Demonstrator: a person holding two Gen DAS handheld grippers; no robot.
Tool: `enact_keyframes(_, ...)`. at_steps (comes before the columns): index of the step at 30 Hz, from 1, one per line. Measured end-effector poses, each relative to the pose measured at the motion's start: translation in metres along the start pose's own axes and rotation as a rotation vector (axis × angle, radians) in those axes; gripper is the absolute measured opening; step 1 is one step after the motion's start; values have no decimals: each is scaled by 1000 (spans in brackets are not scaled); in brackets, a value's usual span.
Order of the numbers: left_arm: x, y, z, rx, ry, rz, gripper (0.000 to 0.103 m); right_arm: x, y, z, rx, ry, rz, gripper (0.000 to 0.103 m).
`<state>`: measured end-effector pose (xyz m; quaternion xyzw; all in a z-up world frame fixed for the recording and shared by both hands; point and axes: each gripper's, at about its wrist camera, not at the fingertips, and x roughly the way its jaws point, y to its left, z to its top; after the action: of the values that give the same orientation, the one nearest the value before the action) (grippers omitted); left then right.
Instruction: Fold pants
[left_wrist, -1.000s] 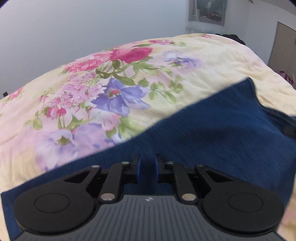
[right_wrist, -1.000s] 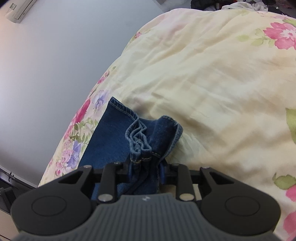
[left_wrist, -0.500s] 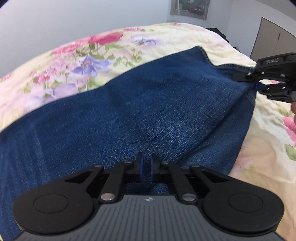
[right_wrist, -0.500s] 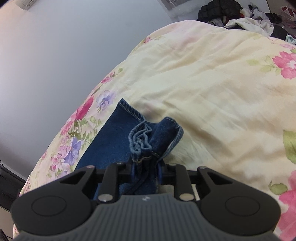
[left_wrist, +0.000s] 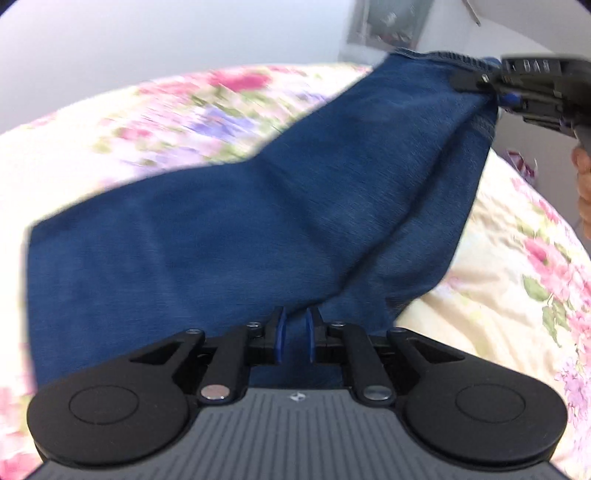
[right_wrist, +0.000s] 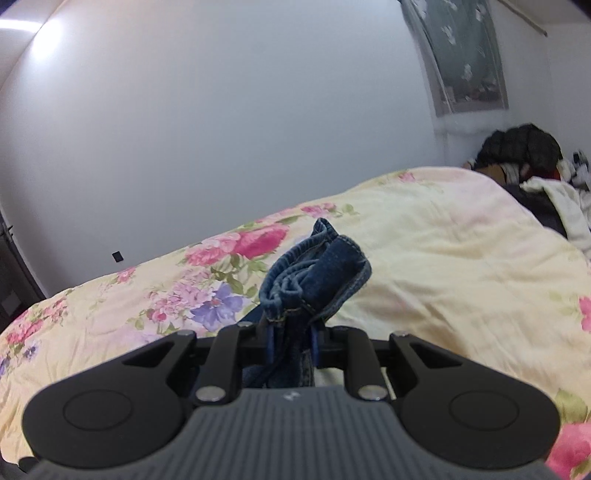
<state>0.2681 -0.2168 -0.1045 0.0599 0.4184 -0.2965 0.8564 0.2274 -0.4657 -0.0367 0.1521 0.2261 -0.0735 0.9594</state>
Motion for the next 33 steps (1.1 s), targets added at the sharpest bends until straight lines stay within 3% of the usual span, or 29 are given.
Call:
enact_keyframes(6,-76,65,0,-65,-114,114,19,-15,89,7,-195,-40,14,13)
enact_keyframes(12,-130,125,-21,-135,-210,220,22,-7,186,-11,-377,-28,40,13)
enact_keyframes(15,-142,150,-38,-186,-224,251,22,5,234,-34,-470,7,67,13)
enact_keyframes(19,-148,178,-60,-264,-212,245,22,33,293,-88,-580,132,132,12)
enact_keyframes(22,-146,192,-74,-315,-196,231,22,53,316,-137,-661,256,164,11)
enact_keyframes(25,-145,200,-88,-357,-181,207,22,62,322,-171,-735,296,148,11)
enact_keyframes(30,-133,207,-97,-404,-148,160,22,65,323,-184,-786,357,176,18)
enact_keyframes(33,-129,207,-97,-407,-142,135,23,71,322,-183,-764,431,229,31)
